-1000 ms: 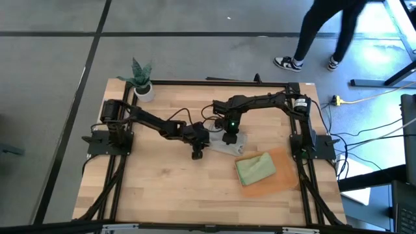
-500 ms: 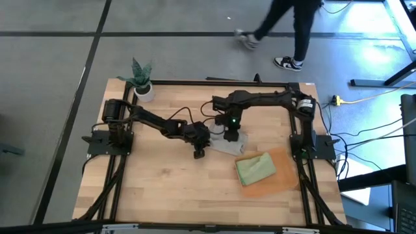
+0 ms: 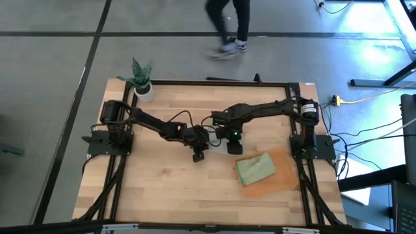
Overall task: Roll microfiber towels into tight, uniform cylinder then place into a basket
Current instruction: Roll the gray microfiber towel
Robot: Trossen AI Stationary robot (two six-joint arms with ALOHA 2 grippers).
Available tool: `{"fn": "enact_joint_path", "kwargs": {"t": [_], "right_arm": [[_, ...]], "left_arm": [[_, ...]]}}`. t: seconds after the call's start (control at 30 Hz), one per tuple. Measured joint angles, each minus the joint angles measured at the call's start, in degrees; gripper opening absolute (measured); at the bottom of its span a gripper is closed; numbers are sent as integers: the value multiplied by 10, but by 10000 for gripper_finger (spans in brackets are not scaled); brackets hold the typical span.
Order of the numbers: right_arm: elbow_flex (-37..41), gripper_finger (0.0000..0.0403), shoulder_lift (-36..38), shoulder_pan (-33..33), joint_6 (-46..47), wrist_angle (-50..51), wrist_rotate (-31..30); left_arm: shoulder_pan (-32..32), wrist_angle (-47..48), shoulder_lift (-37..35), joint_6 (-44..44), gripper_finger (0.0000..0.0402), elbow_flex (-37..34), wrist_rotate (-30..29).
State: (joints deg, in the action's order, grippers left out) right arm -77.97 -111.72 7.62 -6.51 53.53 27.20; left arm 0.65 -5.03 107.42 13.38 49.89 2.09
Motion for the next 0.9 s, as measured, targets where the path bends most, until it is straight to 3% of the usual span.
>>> {"fn": "enact_joint_path", "kwargs": {"t": [0.13, 0.4, 0.9], "right_arm": [[0, 131, 13, 0, 1, 4, -9], [3, 131, 18, 0, 10, 4, -108], [89, 131, 16, 0, 33, -106, -117]], "left_arm": [[-18, 12, -1, 26, 54, 1, 0], [-62, 61, -24, 60, 38, -1, 9], [-120, 89, -48, 183, 24, -3, 0]]}}
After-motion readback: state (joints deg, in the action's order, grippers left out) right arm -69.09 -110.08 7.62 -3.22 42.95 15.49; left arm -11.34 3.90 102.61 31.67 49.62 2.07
